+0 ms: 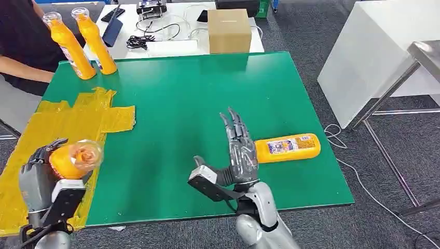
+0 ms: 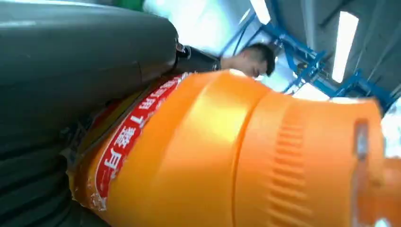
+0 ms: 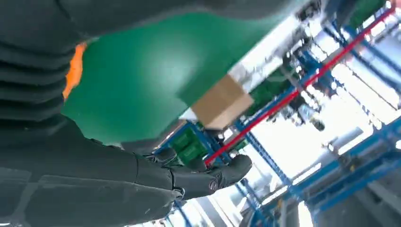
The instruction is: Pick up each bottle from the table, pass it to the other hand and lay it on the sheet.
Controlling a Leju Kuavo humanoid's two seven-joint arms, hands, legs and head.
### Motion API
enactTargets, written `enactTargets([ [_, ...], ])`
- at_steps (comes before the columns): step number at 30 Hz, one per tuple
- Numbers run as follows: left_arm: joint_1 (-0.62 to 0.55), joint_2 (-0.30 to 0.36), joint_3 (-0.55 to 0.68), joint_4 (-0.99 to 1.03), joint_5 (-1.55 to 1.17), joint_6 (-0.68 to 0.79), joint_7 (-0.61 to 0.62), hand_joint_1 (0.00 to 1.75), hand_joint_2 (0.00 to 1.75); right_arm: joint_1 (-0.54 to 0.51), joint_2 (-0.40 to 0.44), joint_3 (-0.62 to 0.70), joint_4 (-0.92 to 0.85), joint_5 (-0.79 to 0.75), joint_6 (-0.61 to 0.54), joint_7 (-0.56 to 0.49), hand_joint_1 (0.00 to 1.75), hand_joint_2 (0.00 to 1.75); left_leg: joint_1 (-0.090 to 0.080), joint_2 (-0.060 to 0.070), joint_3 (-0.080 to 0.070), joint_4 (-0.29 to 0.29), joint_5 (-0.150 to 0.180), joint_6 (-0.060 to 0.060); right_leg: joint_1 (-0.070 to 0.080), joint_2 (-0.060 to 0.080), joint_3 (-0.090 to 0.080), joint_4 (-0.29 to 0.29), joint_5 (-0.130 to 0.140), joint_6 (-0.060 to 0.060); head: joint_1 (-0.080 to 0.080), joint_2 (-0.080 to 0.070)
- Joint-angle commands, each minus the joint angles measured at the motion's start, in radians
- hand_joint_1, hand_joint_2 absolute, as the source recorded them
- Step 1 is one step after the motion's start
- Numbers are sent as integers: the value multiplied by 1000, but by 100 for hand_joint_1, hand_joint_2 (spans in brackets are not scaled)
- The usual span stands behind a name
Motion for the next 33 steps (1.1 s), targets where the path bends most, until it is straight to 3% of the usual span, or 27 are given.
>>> enactTargets([
  [1, -49, 34, 35, 110, -13, 15, 8, 175, 175, 14, -45, -56, -96, -8, 16, -4, 0, 0, 0, -1, 4, -1, -1, -1, 0, -1, 5, -1, -1, 0, 0, 0],
  [6, -49, 34, 35, 110, -13, 15, 8, 175, 175, 14, -45, -56, -96, -8, 16, -4, 0, 0, 0, 0, 4, -1, -1, -1, 0, -1, 4, -1, -1, 0, 0, 0],
  [8, -52, 45, 30, 136, -88, 2, 86, 175, 175, 8, -48, -56, -97, -9, 10, -5, 0, 0, 1, -1, 5, 0, -2, -1, 0, -1, 5, -1, -2, 0, 0, 0],
  [16, -120, 91, 3, 510, -277, -37, 168, 175, 175, -37, -37, -44, -79, -43, 56, 3, 0, 0, -1, 1, 4, -2, 0, -1, -1, 0, 4, -1, 0, 0, 0, 0],
  [21, -131, 85, -17, 593, -154, -213, 174, 175, 175, -40, -41, -47, -66, -57, 67, 8, 0, 0, 0, 0, 6, -1, -1, -1, -1, 0, 7, -2, -1, 0, 0, 0],
  [29, -140, 105, -28, 636, -127, -255, 180, 175, 175, -35, -42, -43, -53, -67, 67, 3, 0, 0, -1, 2, 9, -2, -1, -1, -2, 2, 10, -1, 0, 0, 0, 0],
  [30, -147, 104, -29, 645, -139, -256, 204, 0, 0, -34, -42, -43, -53, -68, 70, 4, 0, 0, -1, 3, 11, -3, -2, -1, -1, 3, 11, -2, 0, 0, 0, 0],
  [33, -146, 94, -35, 621, -158, -225, 203, 0, 0, -26, -40, -46, -60, -64, 76, 10, 0, 0, -1, 2, 13, -3, -1, -2, -1, 2, 13, -2, 0, 0, 0, 0],
])
